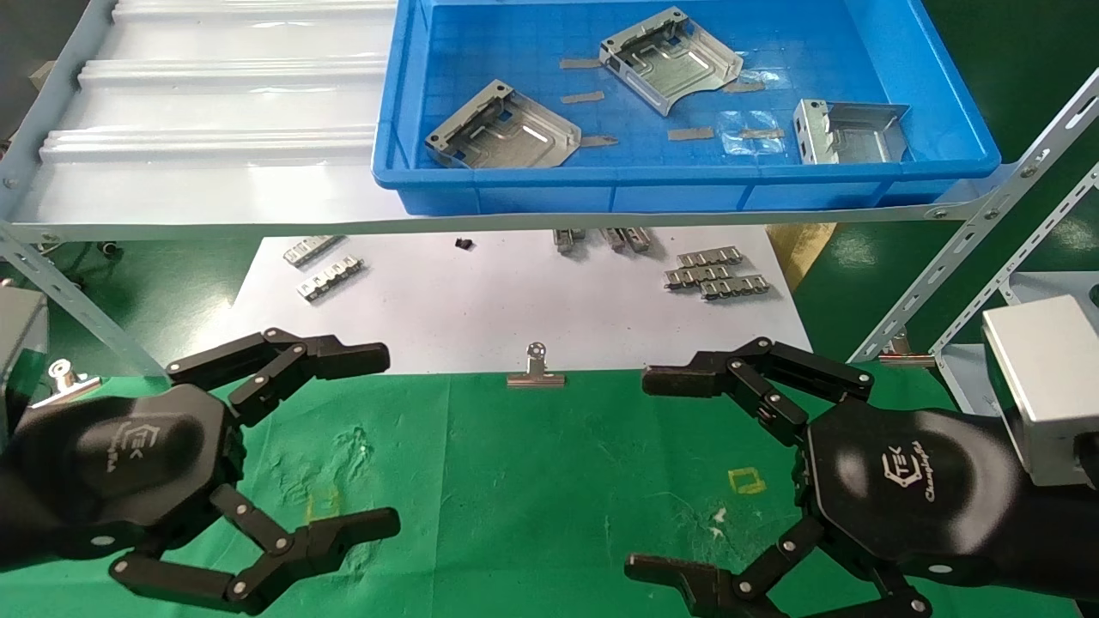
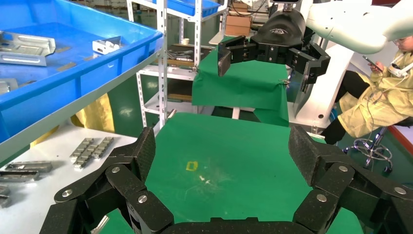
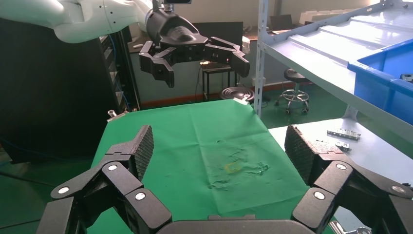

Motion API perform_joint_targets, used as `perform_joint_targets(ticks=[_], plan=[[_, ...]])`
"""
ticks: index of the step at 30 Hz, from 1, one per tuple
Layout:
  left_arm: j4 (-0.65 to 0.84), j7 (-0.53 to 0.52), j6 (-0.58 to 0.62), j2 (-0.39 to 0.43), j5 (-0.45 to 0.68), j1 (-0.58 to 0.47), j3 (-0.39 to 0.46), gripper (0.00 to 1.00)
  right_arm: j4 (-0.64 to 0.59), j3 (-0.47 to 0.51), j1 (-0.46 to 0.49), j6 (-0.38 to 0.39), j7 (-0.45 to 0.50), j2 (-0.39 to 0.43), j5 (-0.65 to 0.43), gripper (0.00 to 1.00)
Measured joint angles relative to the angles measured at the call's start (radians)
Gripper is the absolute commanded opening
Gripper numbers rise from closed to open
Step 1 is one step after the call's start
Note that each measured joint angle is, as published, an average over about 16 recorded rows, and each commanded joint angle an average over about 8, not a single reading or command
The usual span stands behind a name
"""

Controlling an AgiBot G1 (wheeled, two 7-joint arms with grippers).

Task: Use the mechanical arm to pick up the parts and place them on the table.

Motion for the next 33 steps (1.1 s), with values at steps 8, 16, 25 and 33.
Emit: perform_joint_targets(ticks=[8, 16, 25, 33], plan=[[0.000, 0.000, 0.000, 0.000, 0.000, 0.000, 0.000, 1.00, 0.000, 0.000, 0.000, 0.000, 0.000, 0.000, 0.000, 1.00], [0.000, 0.000, 0.000, 0.000, 0.000, 0.000, 0.000, 1.00, 0.000, 0.000, 0.000, 0.000, 0.000, 0.000, 0.000, 1.00], [0.000, 0.000, 0.000, 0.000, 0.000, 0.000, 0.000, 0.35, 0.000, 0.000, 0.000, 0.000, 0.000, 0.000, 0.000, 1.00], [0.000, 0.000, 0.000, 0.000, 0.000, 0.000, 0.000, 0.00, 0.000, 0.000, 0.000, 0.000, 0.000, 0.000, 0.000, 1.00]])
